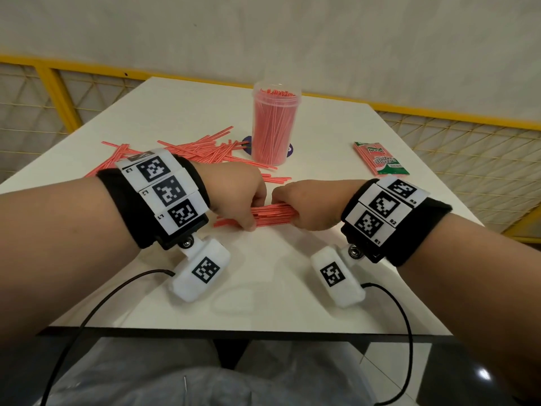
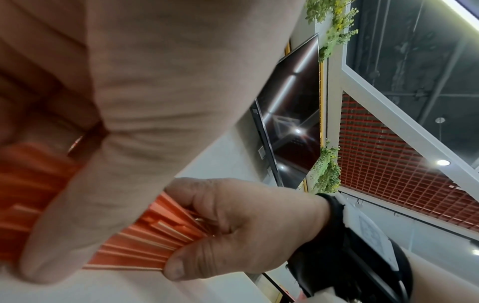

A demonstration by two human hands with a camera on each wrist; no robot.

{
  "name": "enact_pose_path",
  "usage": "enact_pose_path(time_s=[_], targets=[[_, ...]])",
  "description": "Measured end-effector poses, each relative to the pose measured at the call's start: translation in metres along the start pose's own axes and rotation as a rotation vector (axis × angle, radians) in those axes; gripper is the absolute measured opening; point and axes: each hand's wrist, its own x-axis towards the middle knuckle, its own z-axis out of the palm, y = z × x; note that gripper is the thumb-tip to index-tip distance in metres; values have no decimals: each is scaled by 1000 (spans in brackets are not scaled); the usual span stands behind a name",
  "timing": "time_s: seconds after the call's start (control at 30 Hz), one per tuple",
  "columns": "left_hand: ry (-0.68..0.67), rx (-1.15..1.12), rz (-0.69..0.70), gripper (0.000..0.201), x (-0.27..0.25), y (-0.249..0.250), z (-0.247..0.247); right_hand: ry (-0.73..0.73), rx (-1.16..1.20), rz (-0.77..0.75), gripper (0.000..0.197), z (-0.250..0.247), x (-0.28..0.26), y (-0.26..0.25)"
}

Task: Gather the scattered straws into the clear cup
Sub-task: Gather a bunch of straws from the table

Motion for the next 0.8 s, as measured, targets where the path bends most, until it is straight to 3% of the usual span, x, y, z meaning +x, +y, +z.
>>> enact_pose_path(time_s=[0.23, 0.4, 0.8], targets=[[-113, 119, -16, 9, 2, 6, 0, 6, 5, 14, 24, 1, 0, -3], [-151, 107, -6, 25, 2, 6, 0, -8, 14, 31, 30, 1, 0, -5], [-219, 352, 18, 27, 3, 16, 2, 7, 39, 21, 29, 6, 0, -4]])
